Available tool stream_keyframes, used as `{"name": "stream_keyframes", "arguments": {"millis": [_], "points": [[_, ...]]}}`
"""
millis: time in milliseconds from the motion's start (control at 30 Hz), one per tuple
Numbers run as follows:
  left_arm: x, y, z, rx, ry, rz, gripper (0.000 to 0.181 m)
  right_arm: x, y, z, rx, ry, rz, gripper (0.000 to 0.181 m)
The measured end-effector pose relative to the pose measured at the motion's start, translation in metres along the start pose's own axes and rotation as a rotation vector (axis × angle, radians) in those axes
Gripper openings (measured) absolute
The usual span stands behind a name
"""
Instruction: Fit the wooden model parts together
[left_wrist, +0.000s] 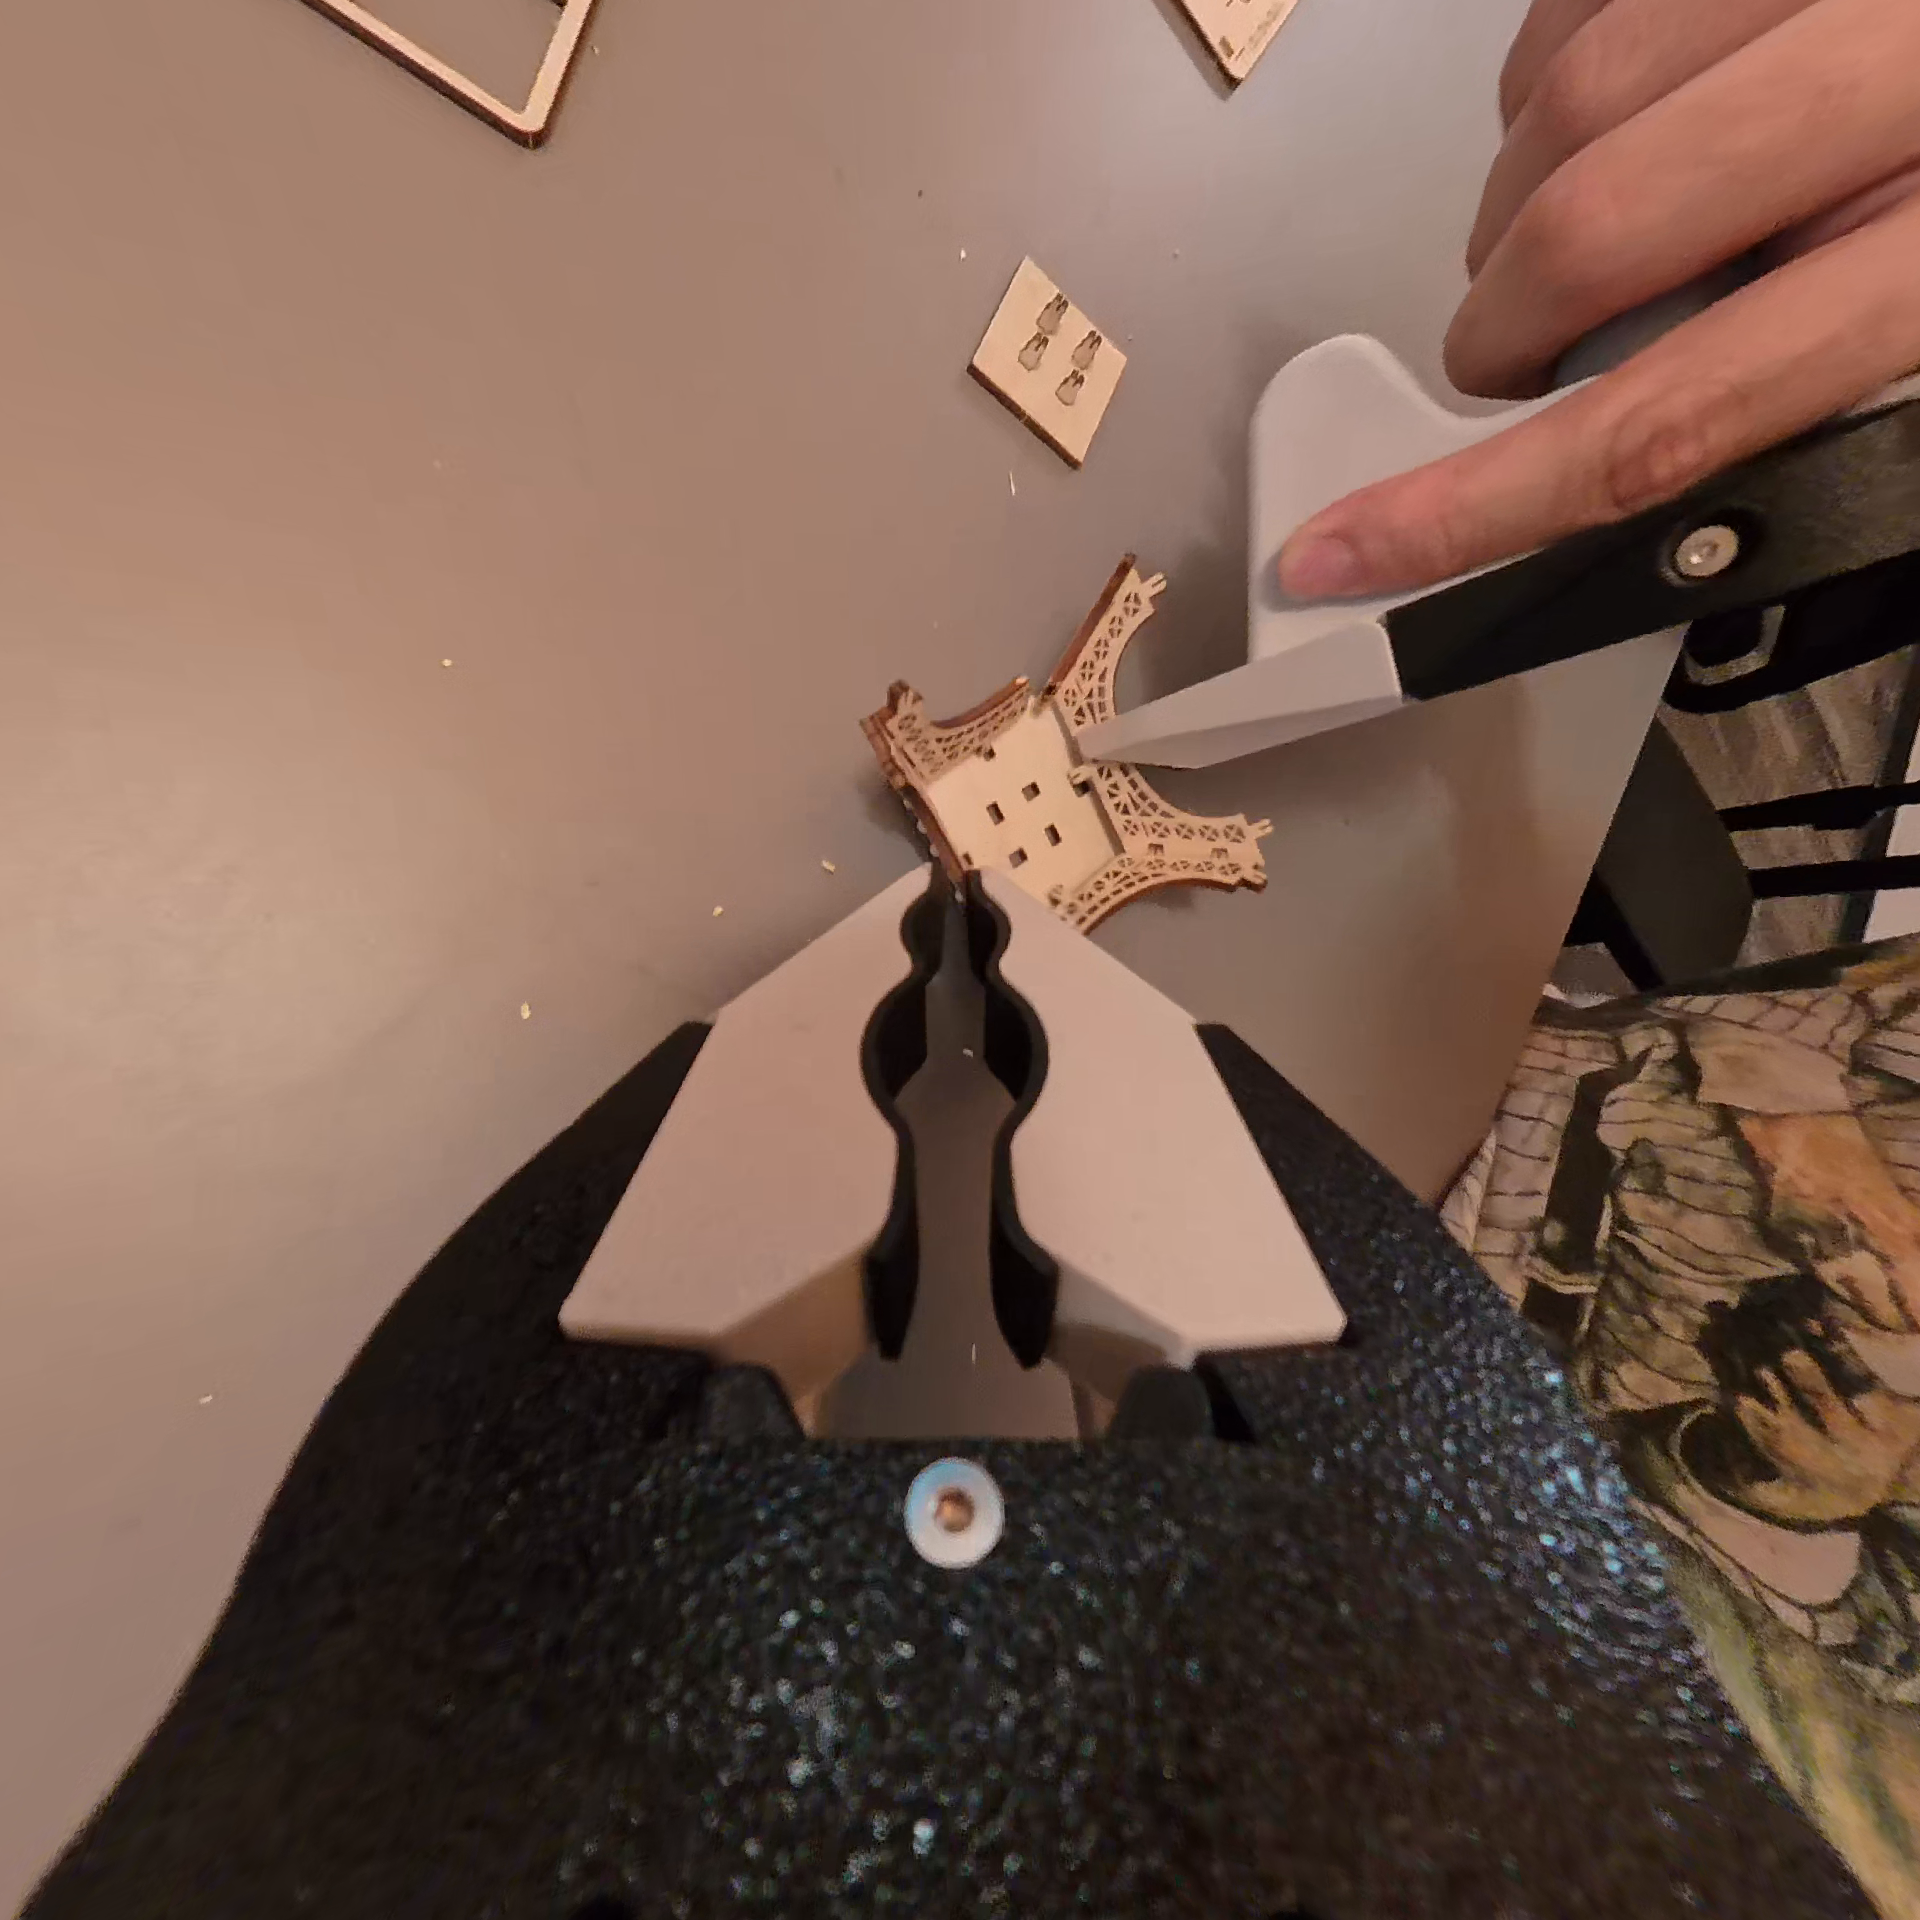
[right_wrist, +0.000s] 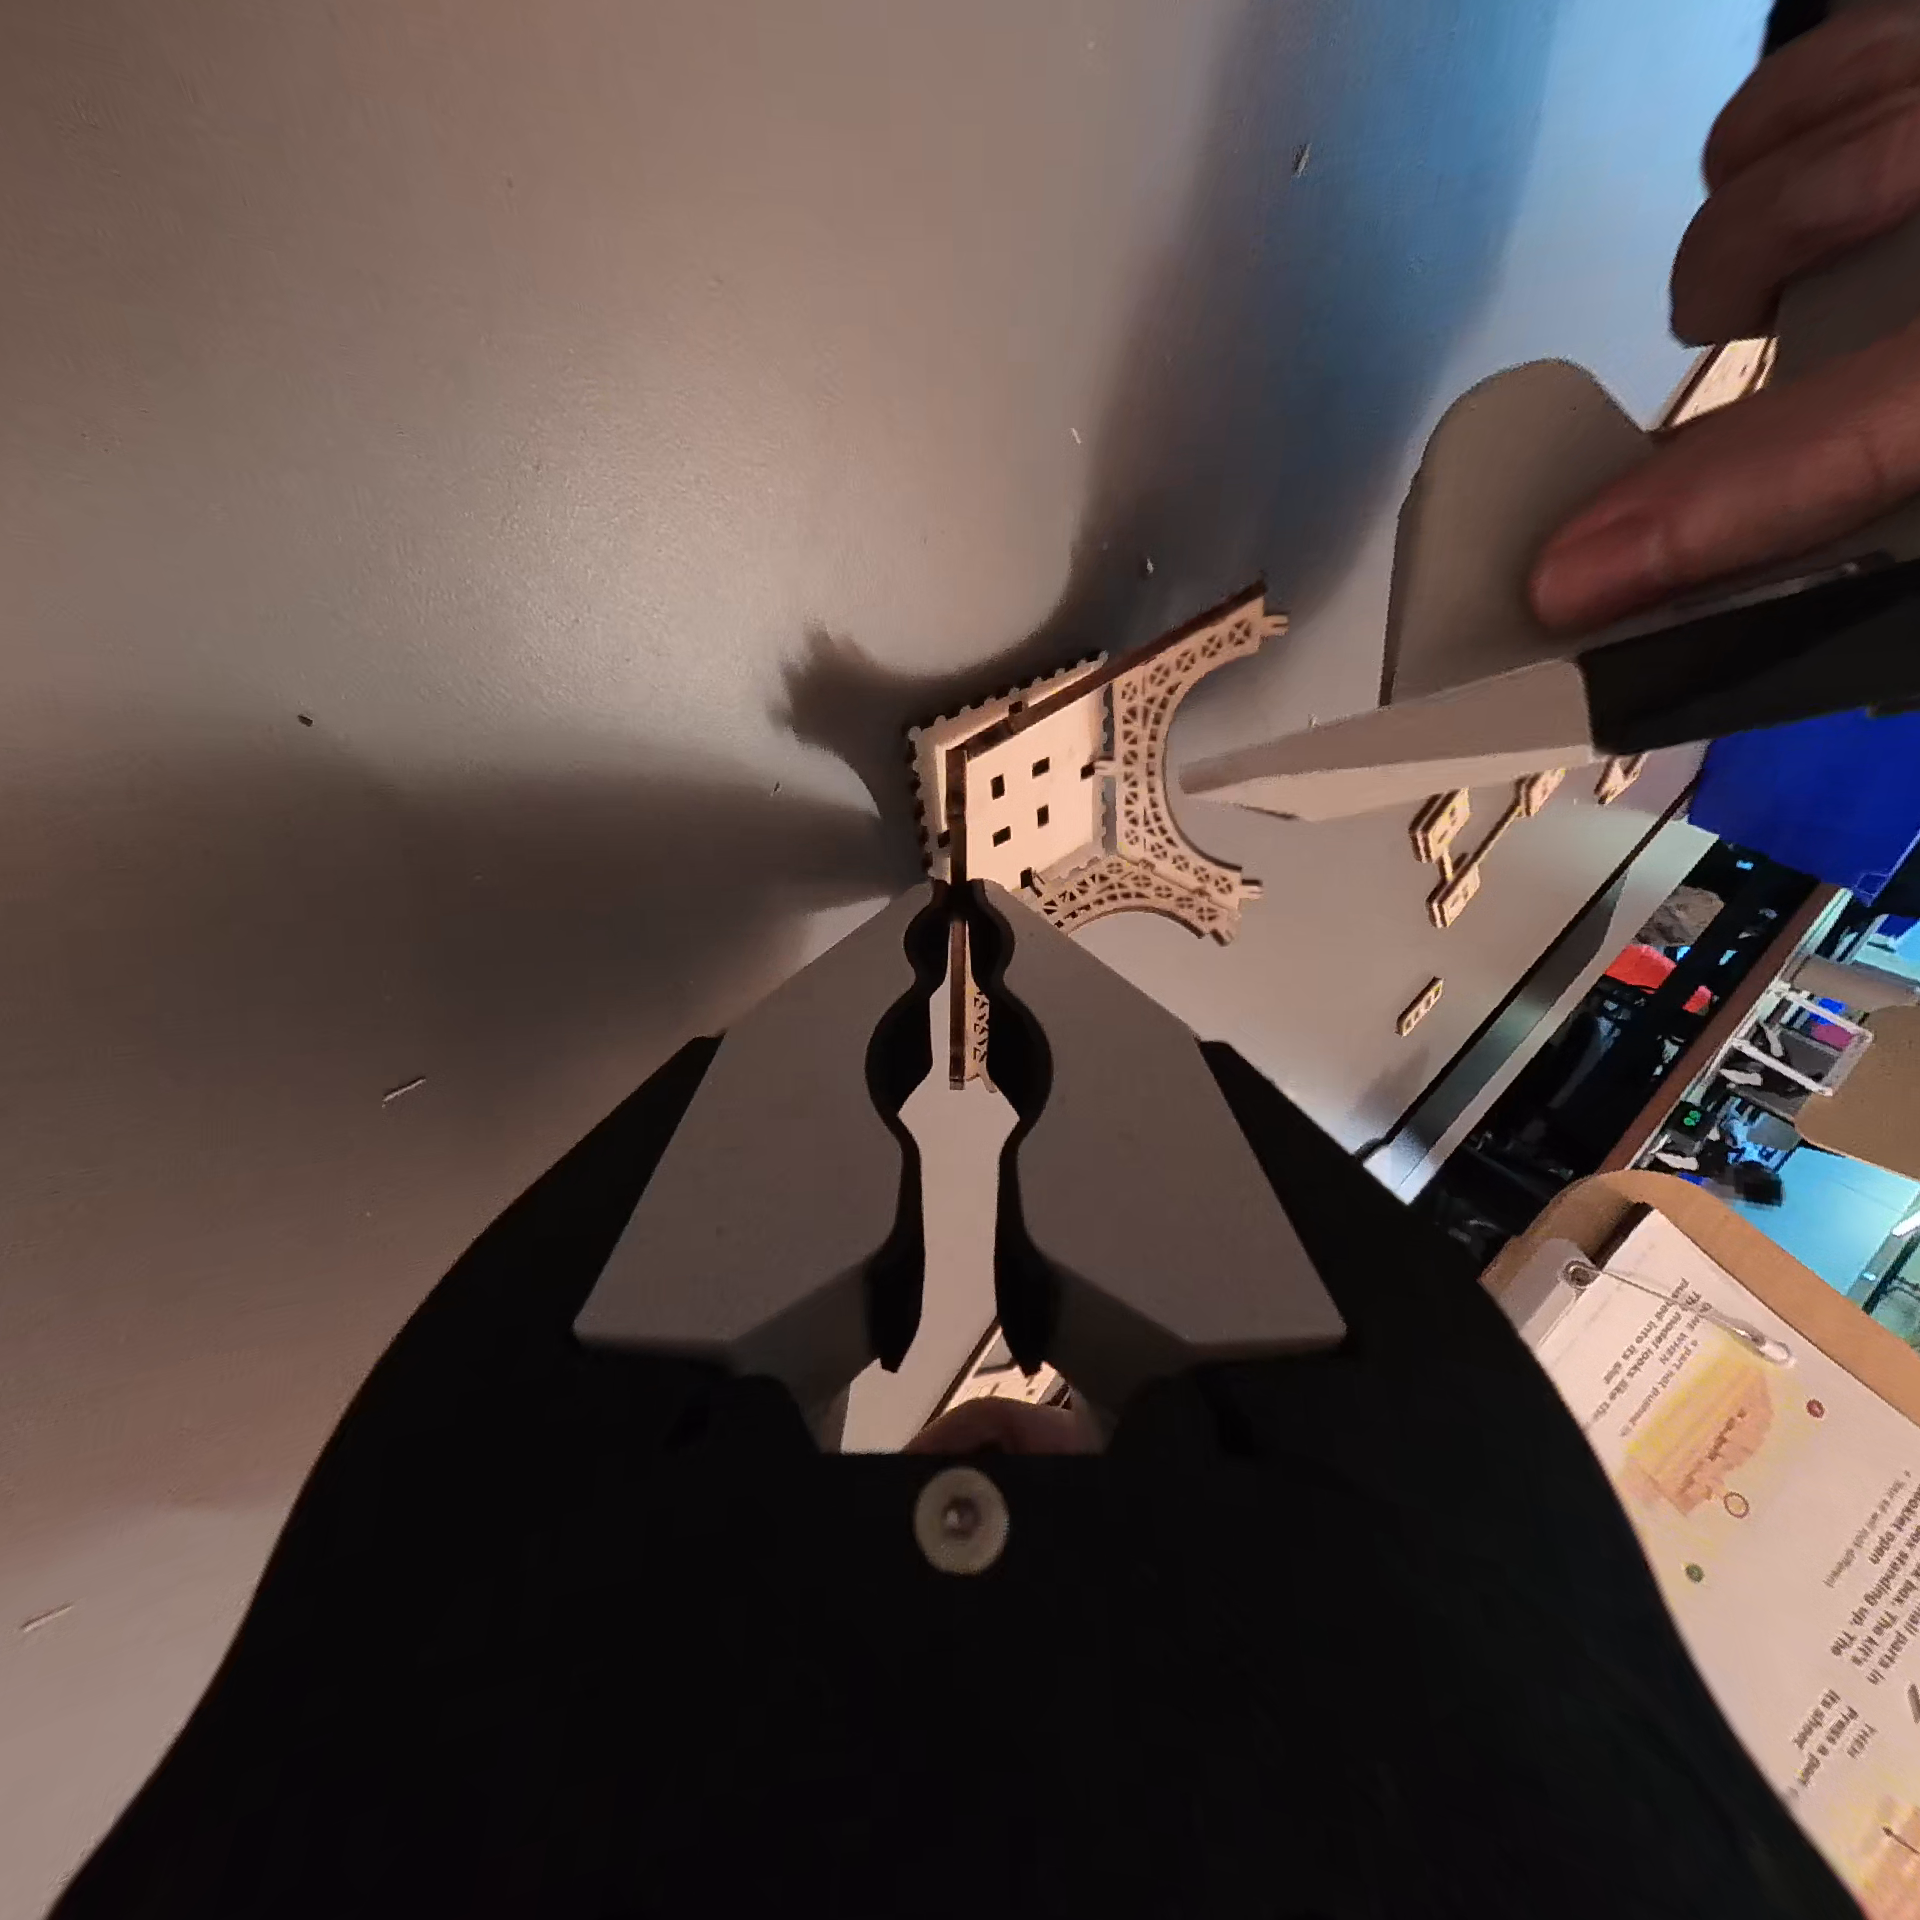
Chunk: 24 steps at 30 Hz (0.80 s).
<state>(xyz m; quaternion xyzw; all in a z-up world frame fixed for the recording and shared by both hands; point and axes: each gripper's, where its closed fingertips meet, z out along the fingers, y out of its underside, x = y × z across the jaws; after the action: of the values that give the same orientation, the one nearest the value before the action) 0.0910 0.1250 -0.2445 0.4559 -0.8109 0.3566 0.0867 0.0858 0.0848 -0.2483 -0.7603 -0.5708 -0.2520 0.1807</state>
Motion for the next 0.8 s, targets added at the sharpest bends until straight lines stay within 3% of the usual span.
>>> {"name": "stream_keyframes", "arguments": {"millis": [300, 800], "points": [[0.004, 0.003, 0.009, -0.057, 0.011, -0.037, 0.004, -0.003, 0.002, -0.001, -0.026, 0.000, -0.011, 0.000], [0.001, 0.003, 0.011, -0.101, -0.102, -0.011, 0.002, -0.004, 0.002, 0.003, -0.005, -0.011, -0.020, 0.000]]}}
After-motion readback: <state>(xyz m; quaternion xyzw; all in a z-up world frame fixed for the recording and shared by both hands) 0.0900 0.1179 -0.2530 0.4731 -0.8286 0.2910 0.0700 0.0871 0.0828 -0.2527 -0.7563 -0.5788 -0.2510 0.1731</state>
